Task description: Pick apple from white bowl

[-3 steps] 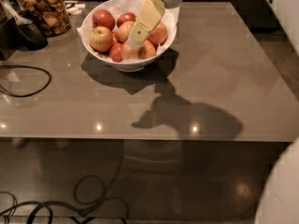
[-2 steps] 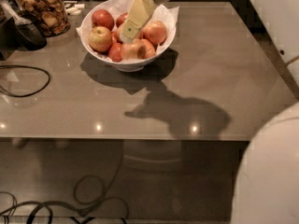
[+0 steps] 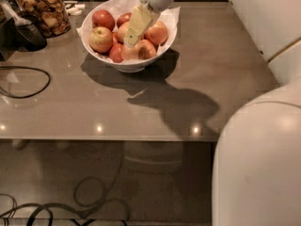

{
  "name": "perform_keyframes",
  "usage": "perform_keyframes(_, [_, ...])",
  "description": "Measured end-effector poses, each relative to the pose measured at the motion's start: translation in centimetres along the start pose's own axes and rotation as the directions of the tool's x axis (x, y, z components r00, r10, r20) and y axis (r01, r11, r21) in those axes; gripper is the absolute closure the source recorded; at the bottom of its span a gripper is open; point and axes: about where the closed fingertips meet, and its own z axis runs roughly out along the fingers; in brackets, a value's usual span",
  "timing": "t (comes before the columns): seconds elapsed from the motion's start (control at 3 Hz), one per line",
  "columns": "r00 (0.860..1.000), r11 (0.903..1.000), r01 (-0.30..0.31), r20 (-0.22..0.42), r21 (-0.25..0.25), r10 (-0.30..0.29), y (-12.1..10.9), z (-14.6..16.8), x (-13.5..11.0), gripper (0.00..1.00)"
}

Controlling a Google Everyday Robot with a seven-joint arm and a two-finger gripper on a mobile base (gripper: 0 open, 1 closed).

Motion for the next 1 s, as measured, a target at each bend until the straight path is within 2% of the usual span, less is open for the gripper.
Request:
perform_keyframes(0.67, [0.993,0.9953,-0.094,-0.077,-0.024,0.091,-1.0,3.3,2.4,0.24])
perform_keyframes(1.0, [0.991,0.9935,-0.1,-0.096,-0.056,0.094,-0.9,4.2,2.1,0.24])
